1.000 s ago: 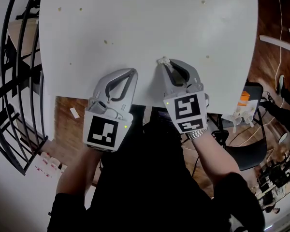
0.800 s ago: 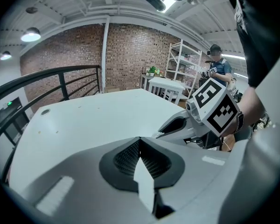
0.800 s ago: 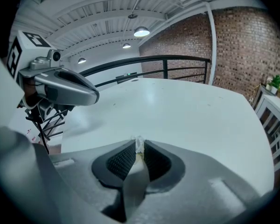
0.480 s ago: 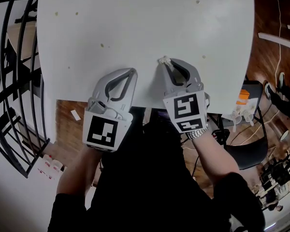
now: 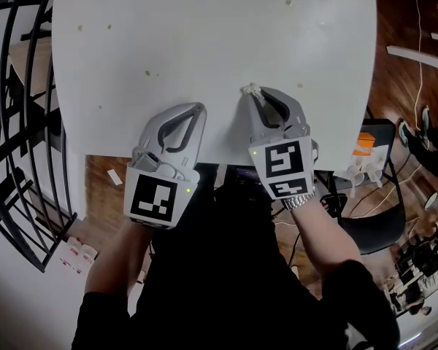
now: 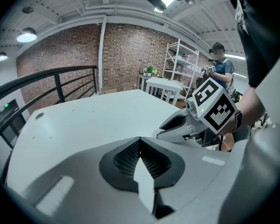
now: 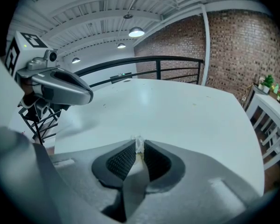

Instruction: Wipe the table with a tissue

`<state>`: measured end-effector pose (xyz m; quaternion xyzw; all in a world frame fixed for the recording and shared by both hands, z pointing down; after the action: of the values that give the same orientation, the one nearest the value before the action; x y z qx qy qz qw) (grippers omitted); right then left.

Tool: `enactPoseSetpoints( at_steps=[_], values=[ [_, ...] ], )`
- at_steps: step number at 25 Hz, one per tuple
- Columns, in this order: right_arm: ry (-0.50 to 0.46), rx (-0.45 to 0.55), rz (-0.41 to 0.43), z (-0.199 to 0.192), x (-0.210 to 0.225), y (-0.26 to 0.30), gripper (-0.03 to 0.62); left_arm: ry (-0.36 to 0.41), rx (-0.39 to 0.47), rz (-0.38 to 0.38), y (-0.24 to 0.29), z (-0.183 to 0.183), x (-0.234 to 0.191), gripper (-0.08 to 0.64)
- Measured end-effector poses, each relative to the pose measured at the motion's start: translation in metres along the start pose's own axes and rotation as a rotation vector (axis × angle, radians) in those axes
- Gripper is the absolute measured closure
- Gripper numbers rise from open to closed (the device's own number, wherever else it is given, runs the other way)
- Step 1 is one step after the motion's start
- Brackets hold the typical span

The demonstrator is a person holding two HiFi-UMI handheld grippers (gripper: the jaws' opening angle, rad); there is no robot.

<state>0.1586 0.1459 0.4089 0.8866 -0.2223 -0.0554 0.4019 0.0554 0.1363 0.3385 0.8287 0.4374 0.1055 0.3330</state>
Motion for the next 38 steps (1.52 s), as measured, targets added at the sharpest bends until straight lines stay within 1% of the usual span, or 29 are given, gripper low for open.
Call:
enactPoseSetpoints(
  at_steps=[12, 25, 38],
  values=[
    [0.032, 0.011, -0.066, -0.006, 0.025, -0.018, 0.548, 0.032, 0.006, -0.035, 0.011, 0.013, 0.012, 0.543],
    [0.066, -0.003, -0.110, -0.025, 0.061, -0.026, 0.548, 0.057, -0.008, -0.067, 0.039, 0.024, 0.029, 0.543],
    [0.069, -0.012, -0.125, -0.020, 0.067, -0.028, 0.548, 0.069, -0.012, -0.090, 0.046, 0.035, 0.027, 0.543]
  ],
)
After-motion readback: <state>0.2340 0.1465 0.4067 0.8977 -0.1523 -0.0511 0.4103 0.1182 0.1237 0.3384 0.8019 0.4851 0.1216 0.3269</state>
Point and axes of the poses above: the fingertips, and each gripper's own axes: y forward along the fingers, x to its right, z out of its top, the point moved 3 cm from there along -y, backward along the fingers, and after that the axes turned 2 degrees about -z, right-handed, at the moved point
